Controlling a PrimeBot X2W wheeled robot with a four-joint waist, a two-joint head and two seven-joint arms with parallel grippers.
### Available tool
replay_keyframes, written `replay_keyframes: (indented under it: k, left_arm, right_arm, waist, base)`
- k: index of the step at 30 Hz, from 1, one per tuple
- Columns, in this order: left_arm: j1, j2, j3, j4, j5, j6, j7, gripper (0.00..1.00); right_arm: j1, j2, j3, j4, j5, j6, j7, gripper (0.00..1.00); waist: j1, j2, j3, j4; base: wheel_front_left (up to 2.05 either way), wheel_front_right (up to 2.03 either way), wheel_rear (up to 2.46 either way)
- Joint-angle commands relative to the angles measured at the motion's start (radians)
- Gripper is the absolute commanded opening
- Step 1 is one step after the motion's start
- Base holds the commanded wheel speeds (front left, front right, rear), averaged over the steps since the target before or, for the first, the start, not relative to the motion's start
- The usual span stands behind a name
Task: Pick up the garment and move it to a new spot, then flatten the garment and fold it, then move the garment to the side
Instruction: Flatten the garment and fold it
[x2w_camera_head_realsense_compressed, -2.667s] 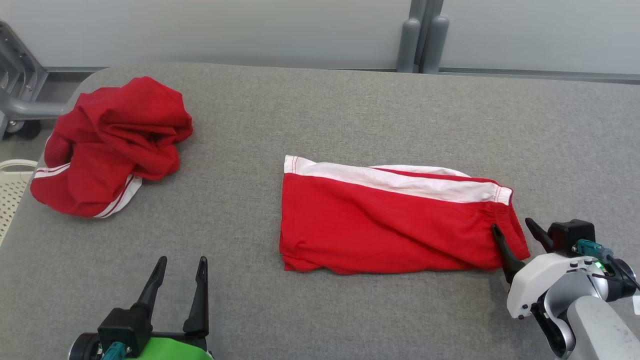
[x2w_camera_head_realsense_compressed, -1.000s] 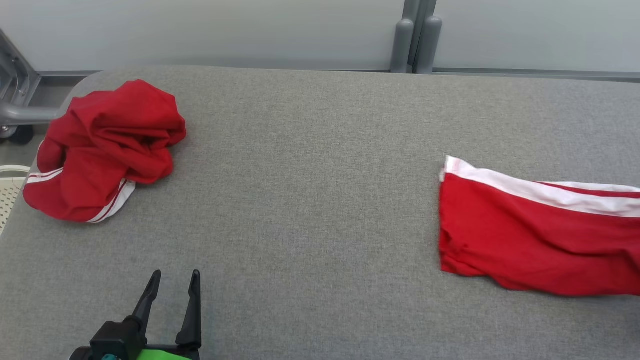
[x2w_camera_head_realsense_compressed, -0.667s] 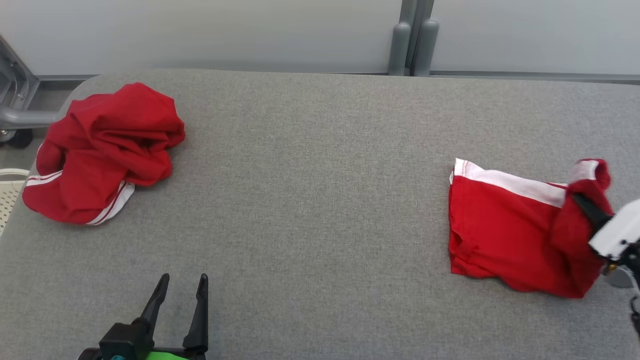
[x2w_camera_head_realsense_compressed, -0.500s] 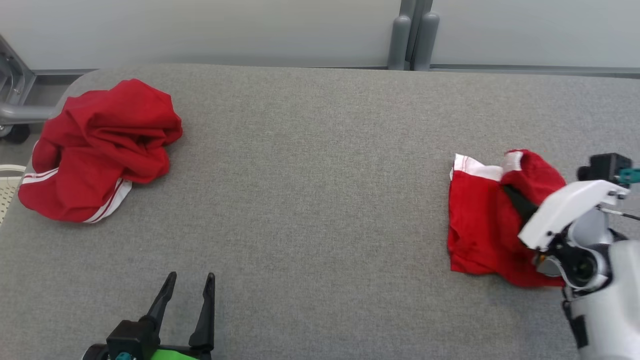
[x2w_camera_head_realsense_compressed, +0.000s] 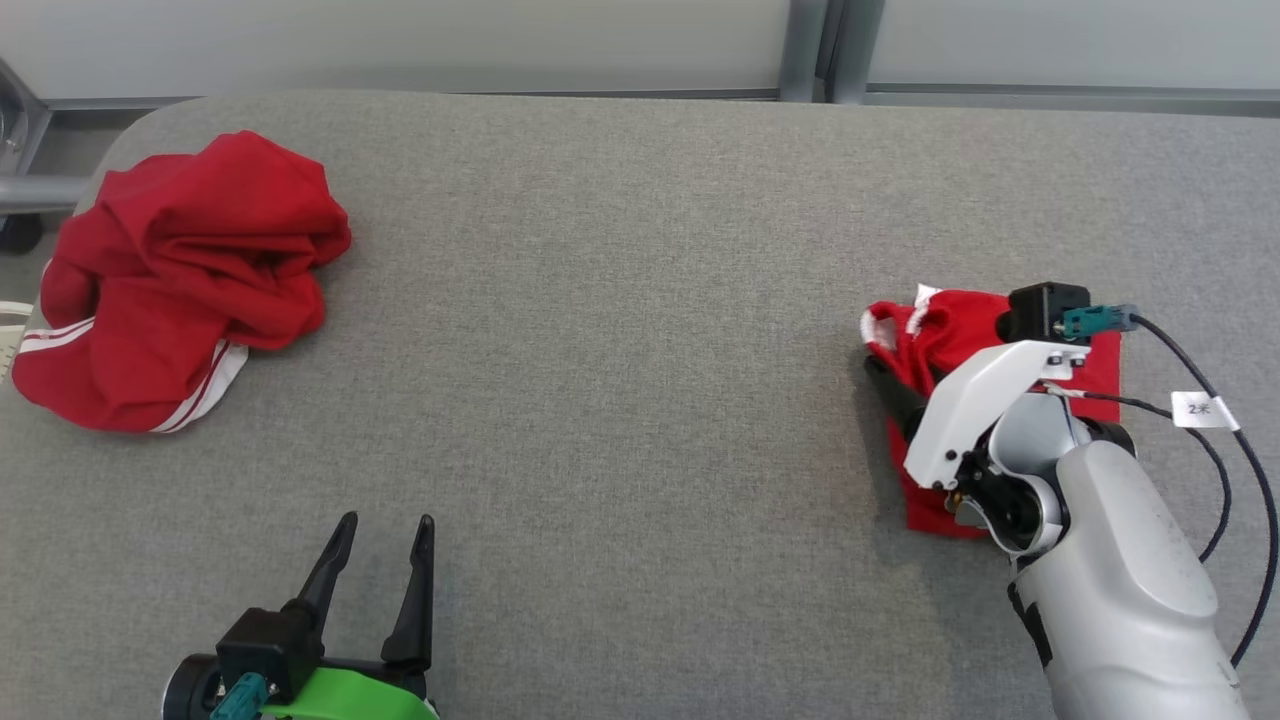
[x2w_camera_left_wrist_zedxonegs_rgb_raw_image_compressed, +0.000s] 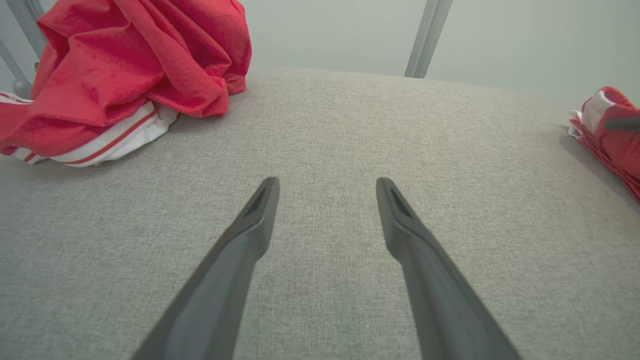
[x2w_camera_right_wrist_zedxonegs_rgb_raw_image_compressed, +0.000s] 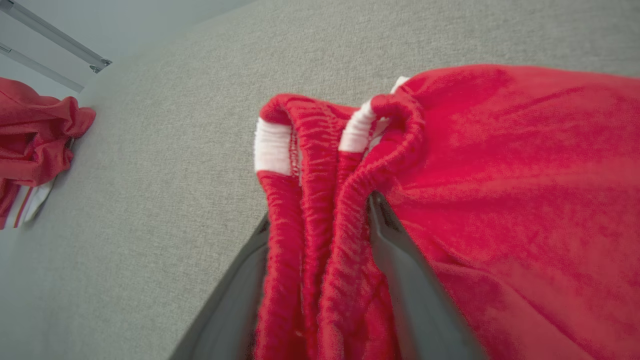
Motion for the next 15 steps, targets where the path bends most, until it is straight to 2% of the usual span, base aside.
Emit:
replay_keyframes:
  k: [1,6,10,15]
  left_arm:
    - [-0.011,0.005,0.003,0.002,-0.008,-0.003,-0.003,1.00]
    - [-0.001,0.006,0.011,0.003,-0.005,-0.003,-0.003,1.00]
    - [0.001,0.012,0.020,-0.005,-0.005,-0.003,-0.003,1.00]
    - [0.023,0.006,0.042,-0.029,0.000,-0.003,-0.003,1.00]
  right_arm:
    - [-0.011,-0.001,0.021,0.006,0.006,0.000,-0.012,1.00]
    - [-0.015,-0.001,0.101,-0.033,0.053,0.000,-0.054,1.00]
    - [0.034,-0.007,0.114,-0.133,0.134,0.000,-0.070,1.00]
    - [0.125,-0.098,0.050,-0.262,0.162,0.000,-0.017,1.00]
  waist:
    - [0.0000,0.0116,0.003,-0.008]
    - [0.0000,0.0116,0.001,-0.033]
    - [0.0000,0.0116,-0.006,-0.045]
    - [0.0000,0.0116,0.000,-0.061]
  base:
    - [0.00,0.00,0.00]
    - [0.00,0.00,0.00]
    - [0.00,0.00,0.00]
    - [0.00,0.00,0.00]
